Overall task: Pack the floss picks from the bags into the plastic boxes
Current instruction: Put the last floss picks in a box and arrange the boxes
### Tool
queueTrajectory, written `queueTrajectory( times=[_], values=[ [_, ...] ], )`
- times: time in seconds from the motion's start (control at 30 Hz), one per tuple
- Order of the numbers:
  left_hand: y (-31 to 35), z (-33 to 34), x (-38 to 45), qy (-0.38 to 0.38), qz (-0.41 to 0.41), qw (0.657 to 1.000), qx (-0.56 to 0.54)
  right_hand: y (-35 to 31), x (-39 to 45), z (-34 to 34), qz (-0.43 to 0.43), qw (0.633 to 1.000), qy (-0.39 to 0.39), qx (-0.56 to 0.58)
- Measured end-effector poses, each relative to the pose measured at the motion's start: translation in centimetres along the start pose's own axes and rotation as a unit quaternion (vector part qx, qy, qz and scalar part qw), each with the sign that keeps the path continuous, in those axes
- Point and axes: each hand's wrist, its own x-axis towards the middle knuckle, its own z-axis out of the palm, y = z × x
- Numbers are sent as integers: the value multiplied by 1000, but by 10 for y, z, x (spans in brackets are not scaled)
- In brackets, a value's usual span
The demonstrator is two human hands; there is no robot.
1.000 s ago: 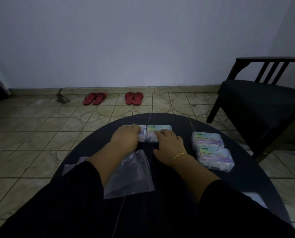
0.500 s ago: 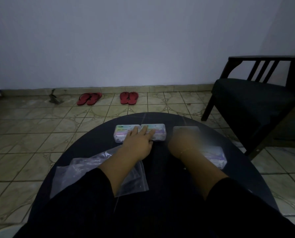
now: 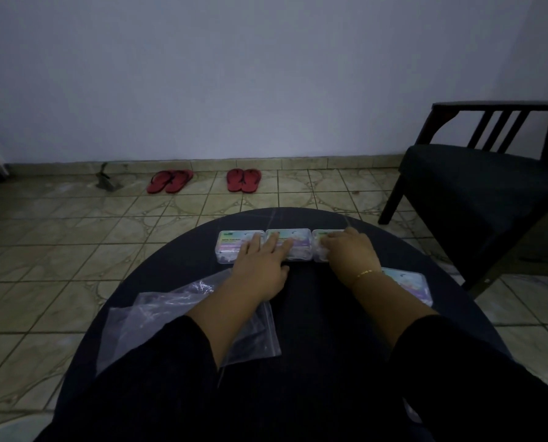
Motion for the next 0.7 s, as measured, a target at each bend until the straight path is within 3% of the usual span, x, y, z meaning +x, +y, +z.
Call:
queueTrajectory(
  times=[0.13,0.3,0.47,0.6,0.7],
  values=[
    [0,-2,1,-10,4,1000,-4,3,6,0,-29,999,-25,-21],
    [9,-6,-8,25,4,1000,2,22,-11,-8,36,994,-17,98],
    [66,-14,-27,88,150,984,-49,56,-62,-19,77,986,-9,146],
    [116,-10,-37,35,239,968,-62,68,-116,-46,41,960,-176,213],
    [127,-5,-42,-11,241,970,-19,67,-143,-52,8,940,-322,111]
  ],
)
